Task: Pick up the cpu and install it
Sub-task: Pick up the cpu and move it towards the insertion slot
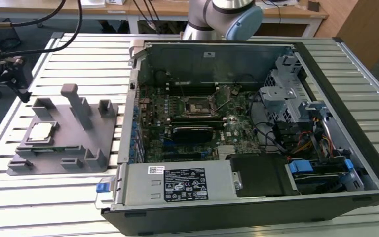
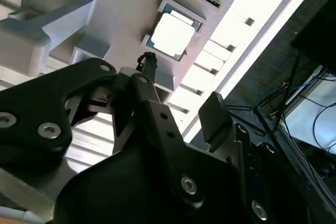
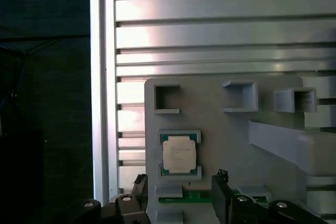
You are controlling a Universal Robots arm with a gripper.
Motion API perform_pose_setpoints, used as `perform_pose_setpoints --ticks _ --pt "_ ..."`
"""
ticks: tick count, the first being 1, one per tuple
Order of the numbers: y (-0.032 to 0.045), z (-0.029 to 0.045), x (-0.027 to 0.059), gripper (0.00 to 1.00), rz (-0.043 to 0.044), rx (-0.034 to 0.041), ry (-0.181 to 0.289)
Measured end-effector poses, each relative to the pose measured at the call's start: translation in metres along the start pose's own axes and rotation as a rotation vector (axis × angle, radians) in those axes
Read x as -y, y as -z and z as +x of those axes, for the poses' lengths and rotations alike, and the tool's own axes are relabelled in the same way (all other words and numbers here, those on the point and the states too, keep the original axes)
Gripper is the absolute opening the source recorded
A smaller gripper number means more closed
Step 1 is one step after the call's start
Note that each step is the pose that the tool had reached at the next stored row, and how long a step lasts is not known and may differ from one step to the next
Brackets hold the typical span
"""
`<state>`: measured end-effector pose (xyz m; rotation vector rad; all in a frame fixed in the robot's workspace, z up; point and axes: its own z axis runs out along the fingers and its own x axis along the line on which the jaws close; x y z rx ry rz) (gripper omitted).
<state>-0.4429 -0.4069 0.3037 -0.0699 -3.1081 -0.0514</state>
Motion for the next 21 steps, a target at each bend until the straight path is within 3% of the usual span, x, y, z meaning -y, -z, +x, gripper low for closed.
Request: perform_pose_setpoints --ticks 3,4,21 --pt "-0.0052 -0.0003 0.001 0.64 -0.0011 0.0005 0.0" --pt "-0.0072 -0.0003 0.0013 0.7 -0.0019 0.0005 -0.001" --pt "-0.037 -0.0013 0.0028 0.7 -0.0014 0.0021 0.003"
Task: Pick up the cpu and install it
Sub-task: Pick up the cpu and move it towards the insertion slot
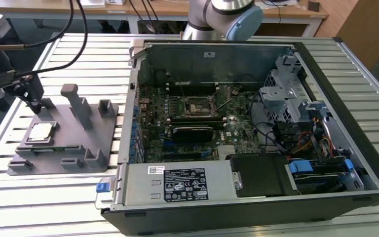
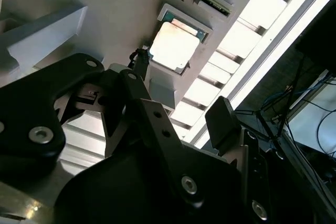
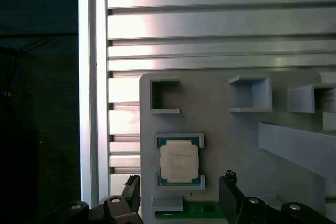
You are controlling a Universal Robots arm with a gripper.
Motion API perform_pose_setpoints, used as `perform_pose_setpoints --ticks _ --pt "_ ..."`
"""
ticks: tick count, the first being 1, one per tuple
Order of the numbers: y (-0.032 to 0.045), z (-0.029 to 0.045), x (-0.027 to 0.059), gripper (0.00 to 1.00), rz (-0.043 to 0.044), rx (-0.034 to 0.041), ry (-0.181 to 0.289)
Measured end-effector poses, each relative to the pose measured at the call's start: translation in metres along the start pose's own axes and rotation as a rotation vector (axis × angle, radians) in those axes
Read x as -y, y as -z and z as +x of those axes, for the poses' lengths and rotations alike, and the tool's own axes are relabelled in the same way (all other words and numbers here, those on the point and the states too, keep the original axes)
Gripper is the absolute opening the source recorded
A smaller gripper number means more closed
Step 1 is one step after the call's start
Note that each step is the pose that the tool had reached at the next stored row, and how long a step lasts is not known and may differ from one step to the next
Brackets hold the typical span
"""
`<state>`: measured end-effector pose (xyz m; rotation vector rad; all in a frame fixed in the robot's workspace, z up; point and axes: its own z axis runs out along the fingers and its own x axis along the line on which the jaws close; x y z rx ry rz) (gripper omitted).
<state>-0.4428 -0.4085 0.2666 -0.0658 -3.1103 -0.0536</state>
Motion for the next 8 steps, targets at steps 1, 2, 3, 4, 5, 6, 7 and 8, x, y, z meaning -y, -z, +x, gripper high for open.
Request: perform_pose_setpoints --ticks 1,2,3,4,5,6,7,8 --pt "-0.0018 0.0 0.0 0.7 0.0001 0.0 0.0" --pt "-0.0036 -0.0001 0.0001 0.7 0.0001 0.0 0.0" --pt "-0.0053 -0.0002 0.0002 0.7 0.0 0.0001 -0.002" --pt "-0.007 -0.0002 0.0002 0.7 0.0 0.0002 -0.003" --pt "-0.0084 -0.0003 0.0003 0.7 0.0 0.0002 -0.004" --pt "-0.0094 -0.0003 0.0003 0.7 -0.0003 0.0003 -0.004" --pt "-0.0105 -0.0003 0.0003 0.7 -0.0005 0.0005 -0.005" --pt "-0.0118 -0.0004 0.0004 0.7 -0.0006 0.0015 -0.005"
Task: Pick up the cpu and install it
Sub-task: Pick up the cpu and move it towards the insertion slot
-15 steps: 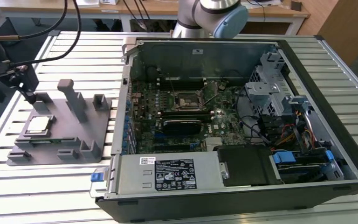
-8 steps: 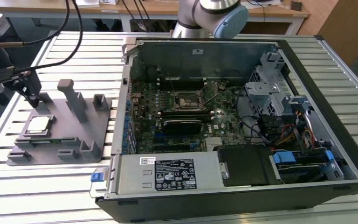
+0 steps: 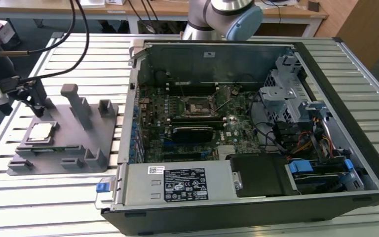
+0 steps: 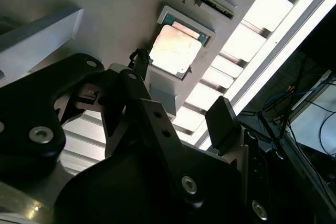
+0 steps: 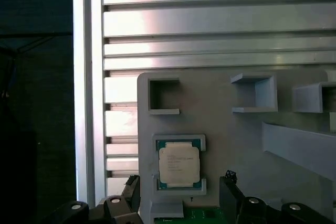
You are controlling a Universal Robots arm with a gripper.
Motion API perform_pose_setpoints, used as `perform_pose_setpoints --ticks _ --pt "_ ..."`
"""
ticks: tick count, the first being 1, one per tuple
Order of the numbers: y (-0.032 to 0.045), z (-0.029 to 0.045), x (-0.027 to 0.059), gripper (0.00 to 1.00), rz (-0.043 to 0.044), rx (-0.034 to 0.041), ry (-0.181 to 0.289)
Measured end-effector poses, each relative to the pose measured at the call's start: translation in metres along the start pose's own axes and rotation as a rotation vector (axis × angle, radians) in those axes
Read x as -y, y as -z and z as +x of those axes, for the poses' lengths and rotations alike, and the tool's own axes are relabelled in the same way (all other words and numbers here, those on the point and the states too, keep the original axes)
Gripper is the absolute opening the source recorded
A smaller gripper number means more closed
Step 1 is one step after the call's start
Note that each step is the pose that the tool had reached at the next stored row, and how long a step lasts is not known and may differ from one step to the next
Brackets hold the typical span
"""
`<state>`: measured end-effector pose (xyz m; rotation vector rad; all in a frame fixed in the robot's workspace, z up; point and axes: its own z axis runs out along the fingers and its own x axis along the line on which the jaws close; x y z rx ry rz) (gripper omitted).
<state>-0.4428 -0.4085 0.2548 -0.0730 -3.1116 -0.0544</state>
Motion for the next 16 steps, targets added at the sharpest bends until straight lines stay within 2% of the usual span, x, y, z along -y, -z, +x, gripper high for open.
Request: perform_pose_setpoints --ticks 7,16 --pt "-0.0093 -0.0003 0.0003 0.7 0.0004 0.0159 0.001" --pt "-0.0227 -0.0006 0.0009 0.7 0.0018 0.0156 0.02"
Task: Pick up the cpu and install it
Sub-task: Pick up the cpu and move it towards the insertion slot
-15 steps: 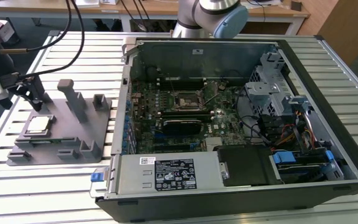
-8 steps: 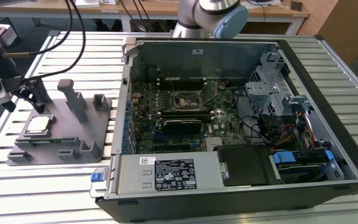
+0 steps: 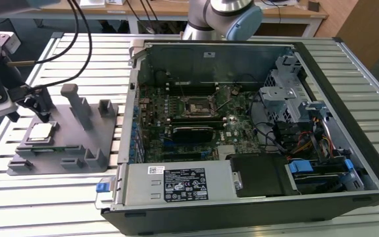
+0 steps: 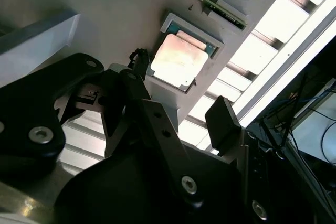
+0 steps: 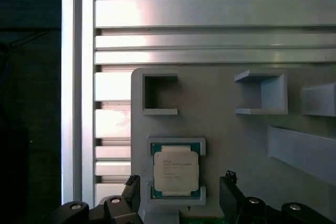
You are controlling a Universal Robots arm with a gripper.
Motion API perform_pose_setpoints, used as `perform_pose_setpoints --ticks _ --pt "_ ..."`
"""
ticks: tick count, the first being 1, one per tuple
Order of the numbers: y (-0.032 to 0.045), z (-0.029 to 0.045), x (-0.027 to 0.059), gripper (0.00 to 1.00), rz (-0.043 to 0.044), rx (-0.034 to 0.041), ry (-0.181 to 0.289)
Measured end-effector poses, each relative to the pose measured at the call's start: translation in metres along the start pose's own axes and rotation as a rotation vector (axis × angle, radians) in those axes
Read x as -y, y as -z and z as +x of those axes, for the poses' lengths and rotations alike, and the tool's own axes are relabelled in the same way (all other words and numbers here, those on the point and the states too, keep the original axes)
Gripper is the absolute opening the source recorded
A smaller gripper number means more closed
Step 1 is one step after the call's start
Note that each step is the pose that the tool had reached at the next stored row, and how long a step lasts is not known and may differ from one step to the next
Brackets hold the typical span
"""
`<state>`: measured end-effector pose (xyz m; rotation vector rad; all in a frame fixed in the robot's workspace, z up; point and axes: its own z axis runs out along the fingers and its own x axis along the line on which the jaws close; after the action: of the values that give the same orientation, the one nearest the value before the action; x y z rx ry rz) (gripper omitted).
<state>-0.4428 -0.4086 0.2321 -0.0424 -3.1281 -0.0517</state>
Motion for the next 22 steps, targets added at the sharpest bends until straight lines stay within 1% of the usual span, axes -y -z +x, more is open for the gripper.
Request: perform_pose_setpoints --ticks 9,15,22 --pt "-0.012 -0.0002 0.0004 0.7 -0.0001 0.0005 0.0" --pt "-0.017 0.0 0.0006 0.7 0.0 0.0015 0.012" --pt "-0.0264 0.0019 0.0009 0.7 0.0005 0.0019 0.013"
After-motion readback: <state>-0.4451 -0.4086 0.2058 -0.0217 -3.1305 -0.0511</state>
